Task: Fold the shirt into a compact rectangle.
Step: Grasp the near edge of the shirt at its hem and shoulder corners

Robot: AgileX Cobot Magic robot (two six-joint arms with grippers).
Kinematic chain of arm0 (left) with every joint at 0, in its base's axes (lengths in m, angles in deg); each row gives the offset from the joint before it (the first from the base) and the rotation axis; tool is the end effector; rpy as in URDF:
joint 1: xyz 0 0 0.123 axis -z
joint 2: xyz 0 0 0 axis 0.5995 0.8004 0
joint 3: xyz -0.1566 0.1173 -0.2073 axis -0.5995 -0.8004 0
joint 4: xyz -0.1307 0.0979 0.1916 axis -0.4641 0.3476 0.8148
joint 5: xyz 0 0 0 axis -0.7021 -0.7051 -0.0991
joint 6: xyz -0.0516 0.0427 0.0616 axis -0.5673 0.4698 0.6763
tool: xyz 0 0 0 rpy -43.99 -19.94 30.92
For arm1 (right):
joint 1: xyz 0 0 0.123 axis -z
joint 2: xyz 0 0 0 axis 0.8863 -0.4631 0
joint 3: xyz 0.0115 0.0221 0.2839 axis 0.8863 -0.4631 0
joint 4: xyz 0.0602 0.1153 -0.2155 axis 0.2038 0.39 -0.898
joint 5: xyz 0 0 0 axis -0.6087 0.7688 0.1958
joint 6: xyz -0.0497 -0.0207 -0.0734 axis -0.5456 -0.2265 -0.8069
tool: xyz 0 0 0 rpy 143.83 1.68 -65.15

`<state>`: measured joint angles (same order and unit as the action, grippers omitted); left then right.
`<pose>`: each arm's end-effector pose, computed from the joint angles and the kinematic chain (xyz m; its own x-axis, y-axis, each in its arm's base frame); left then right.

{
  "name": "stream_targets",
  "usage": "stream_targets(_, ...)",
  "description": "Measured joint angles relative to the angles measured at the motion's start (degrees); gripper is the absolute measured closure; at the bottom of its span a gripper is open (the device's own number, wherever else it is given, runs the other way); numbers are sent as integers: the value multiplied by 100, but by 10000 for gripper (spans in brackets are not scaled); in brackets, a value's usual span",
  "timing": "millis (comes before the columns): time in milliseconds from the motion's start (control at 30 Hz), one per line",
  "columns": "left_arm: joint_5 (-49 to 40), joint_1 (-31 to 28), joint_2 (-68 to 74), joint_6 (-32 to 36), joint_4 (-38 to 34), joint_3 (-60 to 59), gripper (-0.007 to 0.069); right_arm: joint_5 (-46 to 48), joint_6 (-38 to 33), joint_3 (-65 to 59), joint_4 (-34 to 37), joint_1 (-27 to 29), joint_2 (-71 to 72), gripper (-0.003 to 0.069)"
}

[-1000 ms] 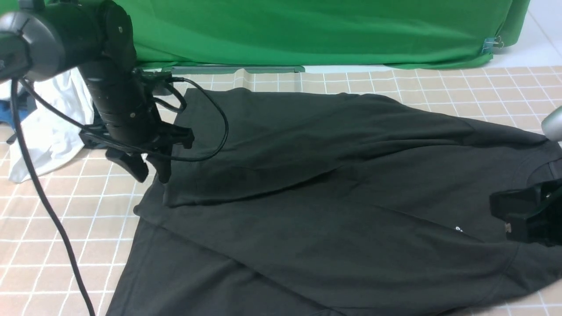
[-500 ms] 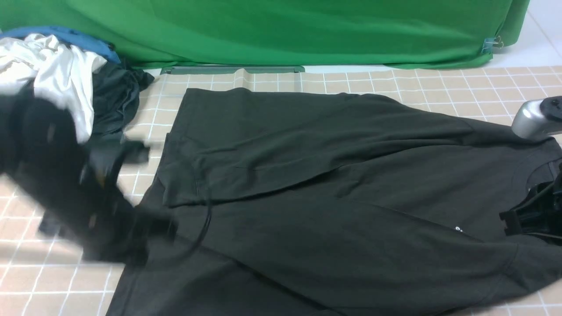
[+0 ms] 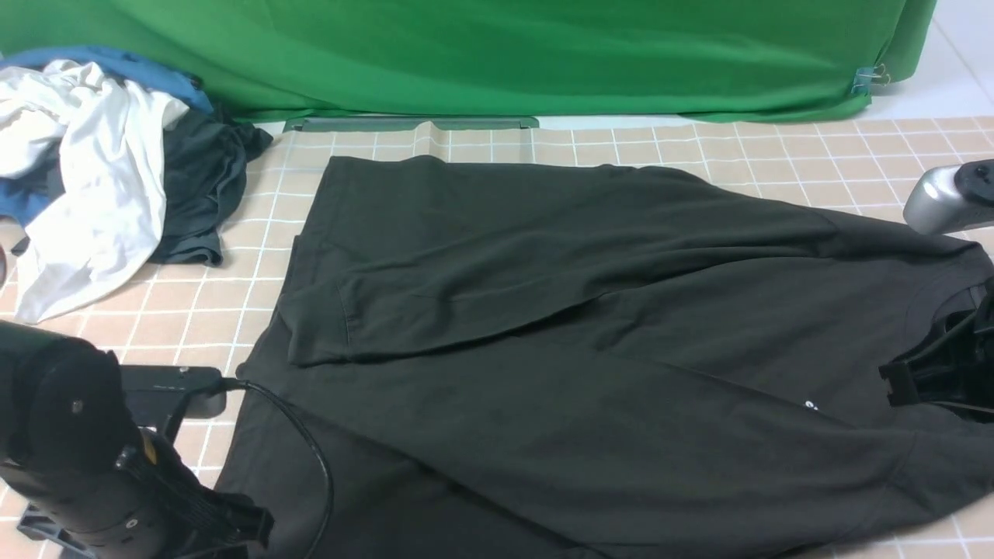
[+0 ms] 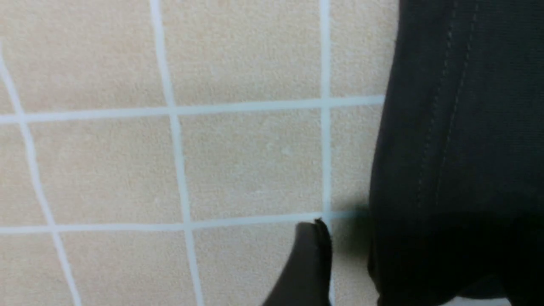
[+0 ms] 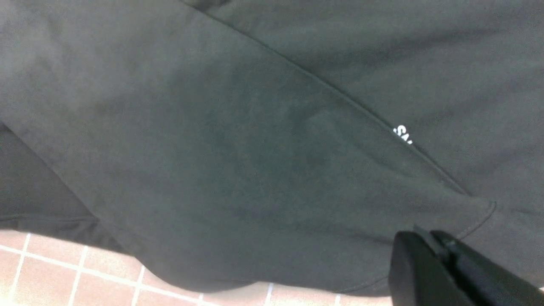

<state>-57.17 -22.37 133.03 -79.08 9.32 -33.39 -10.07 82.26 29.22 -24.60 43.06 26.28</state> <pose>0.1857 -0.0485 0.1688 -0.9937 0.0896 -0.0678 0.0910 0.9957 -0.0176 0.1860 0.0677 0.2977 -0.8357 -0.1100 -0.5381 -0.2018 0.9727 0.1147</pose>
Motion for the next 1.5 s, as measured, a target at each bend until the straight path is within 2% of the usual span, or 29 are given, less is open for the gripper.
stream_targets(100, 14, 0, 31, -20, 0, 0, 44, 0, -6, 0, 0, 0, 0, 611)
stream_targets(233, 14, 0, 246, -46, -64, 0, 75, 0, -12, 0, 0, 0, 0, 608)
stream_targets(333, 28, 0, 459, -59, -234, -4, 190, 0, -49, 0, 0, 0, 0, 608)
stream_targets(467, 43, 0, 476, 66, -381, 1, 491, 0, -133, 0, 0, 0, 0, 606)
stream_targets(567, 34, 0, 458, 203, -430, 1, 576, 87, -146, 0, 0, 0, 0, 604)
stream_targets(867, -658, 0, -793, 282, -411, 1, 589, 1316, -286, 230, -4, 130, -578, 623)
stream_targets(1000, -948, 0, -1389, 276, -411, 1, 589, 1562, -432, 157, 0, 653, -1082, 623)
stream_targets(1133, -1124, 0, -1651, 271, -403, 1, 589, 1295, -442, -54, 57, 1194, -1354, 614)
stream_targets(1200, -1219, 0, -1754, 271, -316, -4, 589, 1000, -442, -265, 150, 1464, -1500, 560)
stream_targets(1367, -1216, 0, -1780, 271, -180, -4, 589, 380, -431, -574, 254, 1622, -1948, 309)
stream_targets(1500, -1147, 0, -1792, 271, -169, -4, 589, 175, -402, -579, 504, 1622, -2383, 199)
